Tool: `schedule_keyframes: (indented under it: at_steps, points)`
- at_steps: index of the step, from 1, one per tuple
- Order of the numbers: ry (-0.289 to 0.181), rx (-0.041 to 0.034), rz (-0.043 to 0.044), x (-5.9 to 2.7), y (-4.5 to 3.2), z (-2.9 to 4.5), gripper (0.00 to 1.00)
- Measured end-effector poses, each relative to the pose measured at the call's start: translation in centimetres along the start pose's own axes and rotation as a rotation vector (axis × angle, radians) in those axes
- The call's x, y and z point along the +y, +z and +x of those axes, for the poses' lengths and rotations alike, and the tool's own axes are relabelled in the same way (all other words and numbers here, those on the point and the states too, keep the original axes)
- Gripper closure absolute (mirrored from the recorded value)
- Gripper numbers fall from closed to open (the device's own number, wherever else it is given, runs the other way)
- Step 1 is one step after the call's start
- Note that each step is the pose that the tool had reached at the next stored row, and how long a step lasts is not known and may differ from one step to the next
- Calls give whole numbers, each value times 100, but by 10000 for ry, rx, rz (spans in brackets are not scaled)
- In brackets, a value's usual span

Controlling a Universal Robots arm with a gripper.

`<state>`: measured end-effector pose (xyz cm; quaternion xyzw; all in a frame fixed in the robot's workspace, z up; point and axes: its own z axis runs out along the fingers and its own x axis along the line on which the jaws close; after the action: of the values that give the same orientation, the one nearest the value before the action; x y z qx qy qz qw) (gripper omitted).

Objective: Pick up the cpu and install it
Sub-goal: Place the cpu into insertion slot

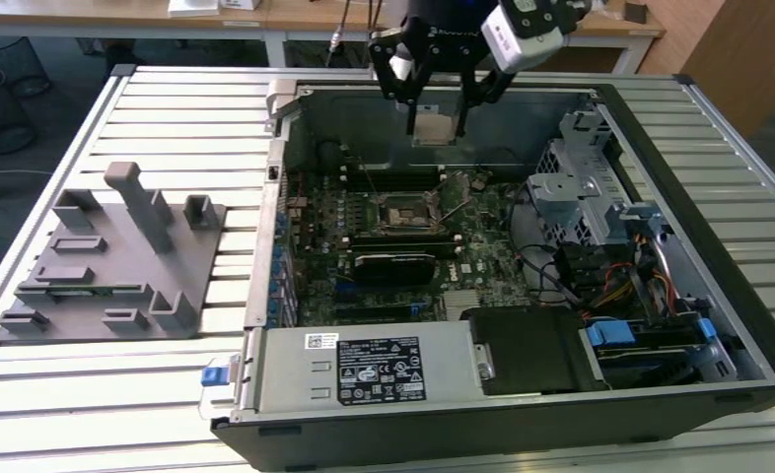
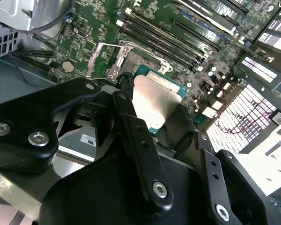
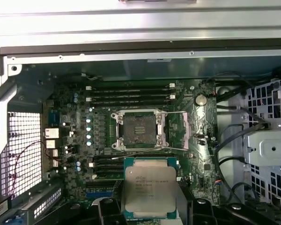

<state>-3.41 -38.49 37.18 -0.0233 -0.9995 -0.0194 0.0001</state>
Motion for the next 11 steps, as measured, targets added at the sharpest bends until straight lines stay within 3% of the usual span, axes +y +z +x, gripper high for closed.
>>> schedule_keyframes:
  at_steps: [4, 8, 11]
  points:
    - [80, -5, -3, 2, 4, -31, 47]
    - [803, -32, -2, 1, 18, -31, 47]
    - [1095, -44, -4, 0, 33, -18, 47]
